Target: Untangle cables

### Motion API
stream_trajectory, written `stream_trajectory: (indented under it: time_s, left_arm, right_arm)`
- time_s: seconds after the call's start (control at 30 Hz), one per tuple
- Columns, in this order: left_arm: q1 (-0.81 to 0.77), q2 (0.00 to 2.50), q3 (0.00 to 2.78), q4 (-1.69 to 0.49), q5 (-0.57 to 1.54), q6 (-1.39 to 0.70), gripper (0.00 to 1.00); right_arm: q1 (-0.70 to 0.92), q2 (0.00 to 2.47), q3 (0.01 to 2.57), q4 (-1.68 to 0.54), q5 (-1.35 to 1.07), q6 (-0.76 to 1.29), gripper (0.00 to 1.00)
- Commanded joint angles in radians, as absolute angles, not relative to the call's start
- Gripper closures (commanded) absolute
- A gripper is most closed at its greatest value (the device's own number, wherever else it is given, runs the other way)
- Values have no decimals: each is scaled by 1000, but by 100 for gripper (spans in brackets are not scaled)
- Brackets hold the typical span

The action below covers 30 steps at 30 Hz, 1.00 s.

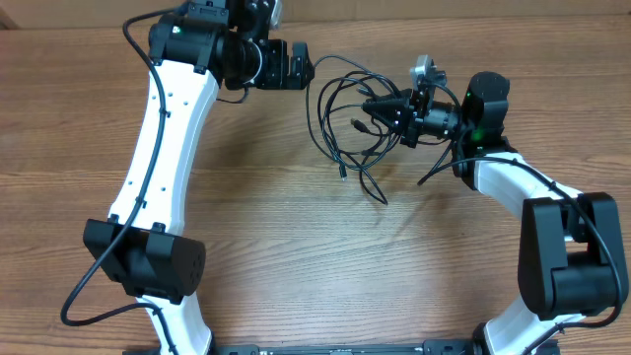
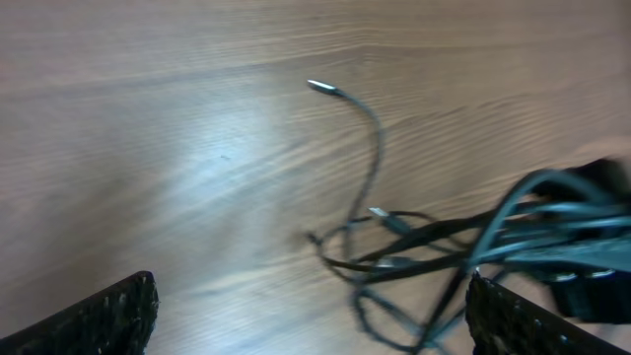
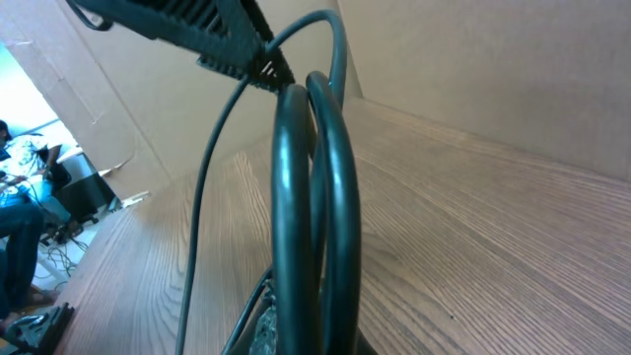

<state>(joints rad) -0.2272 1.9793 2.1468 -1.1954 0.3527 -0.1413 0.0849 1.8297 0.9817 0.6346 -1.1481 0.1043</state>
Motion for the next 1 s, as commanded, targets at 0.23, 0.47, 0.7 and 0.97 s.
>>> stream_trajectory:
  time_s: [0.23, 0.47, 0.7, 0.97]
  left_arm:
    - [-221, 1964, 2168, -1200, 11, 39, 0]
    - [-218, 1964, 2167, -1203, 77, 57, 0]
    - [-220, 1964, 2164, -1293, 467, 378, 0]
    - [-223, 1964, 2164, -1303, 711, 495, 0]
  right_arm:
    - [79, 1808, 983, 639, -1153, 105, 96]
    - [79, 1808, 983, 641, -1158, 105, 96]
    - [79, 1808, 983, 885, -1334, 204, 96]
    - [77, 1808, 983, 953, -1334, 236, 96]
